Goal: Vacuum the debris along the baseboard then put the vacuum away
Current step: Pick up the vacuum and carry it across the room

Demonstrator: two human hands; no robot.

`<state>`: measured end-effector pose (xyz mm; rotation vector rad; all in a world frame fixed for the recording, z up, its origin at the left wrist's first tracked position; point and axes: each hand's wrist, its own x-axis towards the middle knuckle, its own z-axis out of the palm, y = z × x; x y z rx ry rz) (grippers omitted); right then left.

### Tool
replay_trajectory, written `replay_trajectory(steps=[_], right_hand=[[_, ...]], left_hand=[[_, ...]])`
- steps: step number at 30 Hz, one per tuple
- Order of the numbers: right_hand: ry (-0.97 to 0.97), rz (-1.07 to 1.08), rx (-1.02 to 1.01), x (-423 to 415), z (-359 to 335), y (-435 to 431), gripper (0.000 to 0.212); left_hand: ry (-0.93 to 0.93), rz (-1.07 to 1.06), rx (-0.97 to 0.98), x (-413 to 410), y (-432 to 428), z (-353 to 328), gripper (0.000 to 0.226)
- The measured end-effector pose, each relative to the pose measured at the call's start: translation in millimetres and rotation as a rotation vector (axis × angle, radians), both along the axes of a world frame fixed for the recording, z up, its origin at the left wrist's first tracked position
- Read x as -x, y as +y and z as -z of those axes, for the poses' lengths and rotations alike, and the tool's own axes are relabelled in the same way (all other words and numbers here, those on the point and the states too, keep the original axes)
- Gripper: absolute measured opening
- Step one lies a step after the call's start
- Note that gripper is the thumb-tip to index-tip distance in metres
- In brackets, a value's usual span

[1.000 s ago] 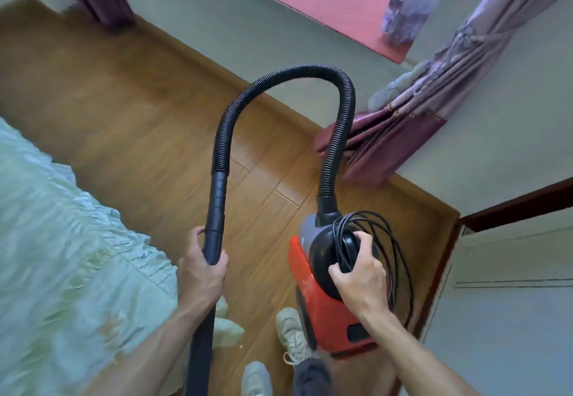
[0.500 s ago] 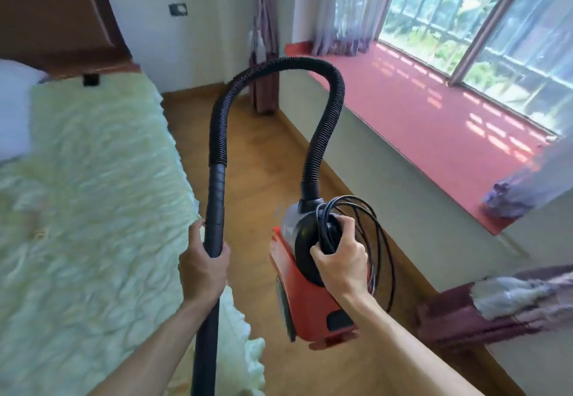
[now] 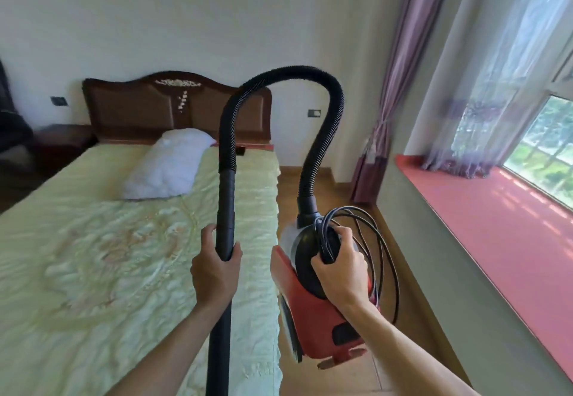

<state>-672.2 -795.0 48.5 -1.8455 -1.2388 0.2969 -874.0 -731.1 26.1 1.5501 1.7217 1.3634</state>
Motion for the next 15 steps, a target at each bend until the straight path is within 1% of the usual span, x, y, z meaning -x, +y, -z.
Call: replay_trajectory(steps=[3,9,15], right_hand=[[-0.033,-0.094,-0.022,26,-29,13,0.050],[-0.057,-0.273,-0.038,90,-82,29,0.051],[-0.056,-0.442,-0.101,168,-116,35,0.040]], left_hand=[[0.018,-0.083,-0.045,33,-3,-28,0.042],[0.096,-0.269,-0.156,127,-21,-87,0.042],[0.199,-0.406,-0.264,220,-50,-120,0.039]])
